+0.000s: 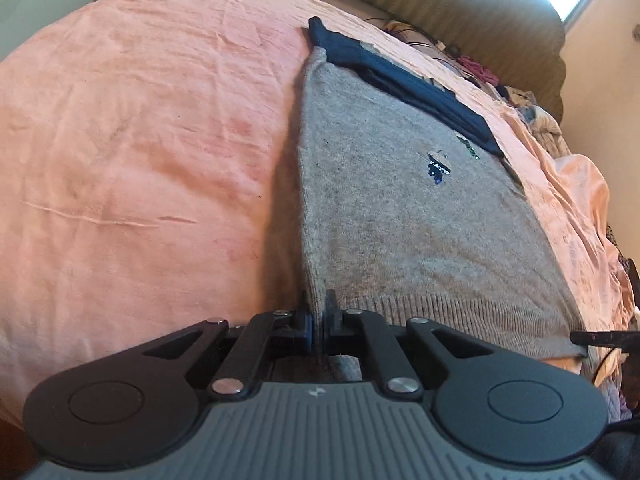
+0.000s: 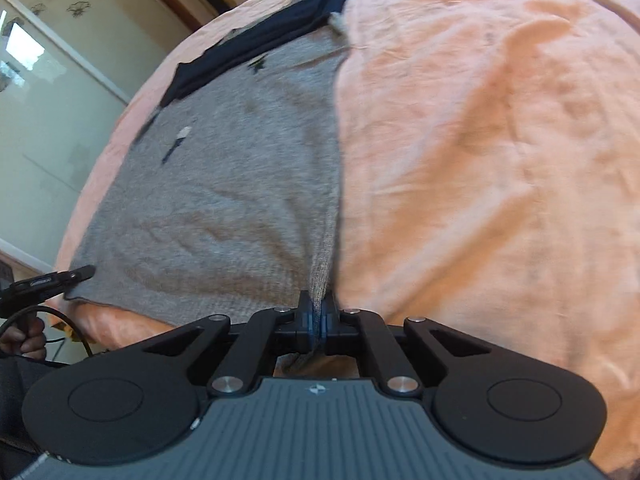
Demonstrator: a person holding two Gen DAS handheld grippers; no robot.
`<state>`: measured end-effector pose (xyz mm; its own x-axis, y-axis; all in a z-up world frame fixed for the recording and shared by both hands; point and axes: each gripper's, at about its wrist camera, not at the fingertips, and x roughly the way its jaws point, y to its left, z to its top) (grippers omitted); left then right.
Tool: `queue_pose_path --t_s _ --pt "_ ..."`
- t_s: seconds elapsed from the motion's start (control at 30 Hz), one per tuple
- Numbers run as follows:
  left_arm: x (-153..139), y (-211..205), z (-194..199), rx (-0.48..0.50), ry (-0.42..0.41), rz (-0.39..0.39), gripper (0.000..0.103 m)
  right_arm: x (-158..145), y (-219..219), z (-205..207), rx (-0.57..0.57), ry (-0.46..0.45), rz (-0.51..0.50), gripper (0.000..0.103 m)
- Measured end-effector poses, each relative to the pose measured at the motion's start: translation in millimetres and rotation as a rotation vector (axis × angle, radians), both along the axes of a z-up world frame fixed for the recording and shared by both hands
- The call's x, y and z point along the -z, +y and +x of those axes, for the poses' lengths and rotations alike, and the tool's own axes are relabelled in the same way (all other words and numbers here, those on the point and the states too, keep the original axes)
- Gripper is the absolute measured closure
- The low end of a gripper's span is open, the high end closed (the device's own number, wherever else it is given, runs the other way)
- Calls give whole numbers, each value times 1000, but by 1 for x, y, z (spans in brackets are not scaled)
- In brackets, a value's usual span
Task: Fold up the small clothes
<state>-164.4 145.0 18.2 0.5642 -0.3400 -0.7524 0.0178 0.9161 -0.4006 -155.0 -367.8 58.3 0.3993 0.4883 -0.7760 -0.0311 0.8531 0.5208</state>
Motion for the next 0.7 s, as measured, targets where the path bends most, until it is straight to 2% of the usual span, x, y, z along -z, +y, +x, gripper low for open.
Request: queue_pose_path --t_s 0.07,0.1,0.13,0.17,0.2,0.23,0.27,0.3,0.33,0.4,0.43,0.47,0.53,0.63,0.7 --pt "-4 -3 2 33 -2 21 98 -1 0 3 7 6 3 93" --pt "-9 -3 4 72 3 24 97 -7 1 4 10 -7 2 85" --pt "-17 -3 6 95 4 27 94 -16 -1 7 33 -42 -14 68" --pt "-25 -1 10 99 -6 35 93 -28 -3 11 65 -97 -16 45" --pt "-36 2 15 95 -42 37 86 -38 -7 18 95 -160 -6 36" --pt "-48 3 24 80 -98 34 67 -48 -7 29 113 -218 4 31" --pt "-58 1 35 56 -162 39 51 -55 -3 45 125 -266 2 31" --pt "-66 -6 48 22 -230 56 16 -60 4 63 142 -309 -7 31" --pt "-70 -17 62 -6 -301 76 5 -61 13 84 159 -342 -13 30" --pt "-65 -45 97 -8 -404 114 5 -52 37 129 184 -374 -3 27" --pt "-56 -61 118 -22 -406 140 5 -44 52 151 186 -373 -6 26" --pt "-45 -76 139 -28 -376 155 6 -34 70 174 185 -370 -27 26" --pt "-22 -103 170 -21 -302 174 6 -16 106 209 165 -380 -139 26" --pt "11 -126 186 -1 -229 264 6 12 143 232 120 -359 -336 26" --pt "22 -133 178 55 -254 358 5 27 149 221 81 -430 -473 20"
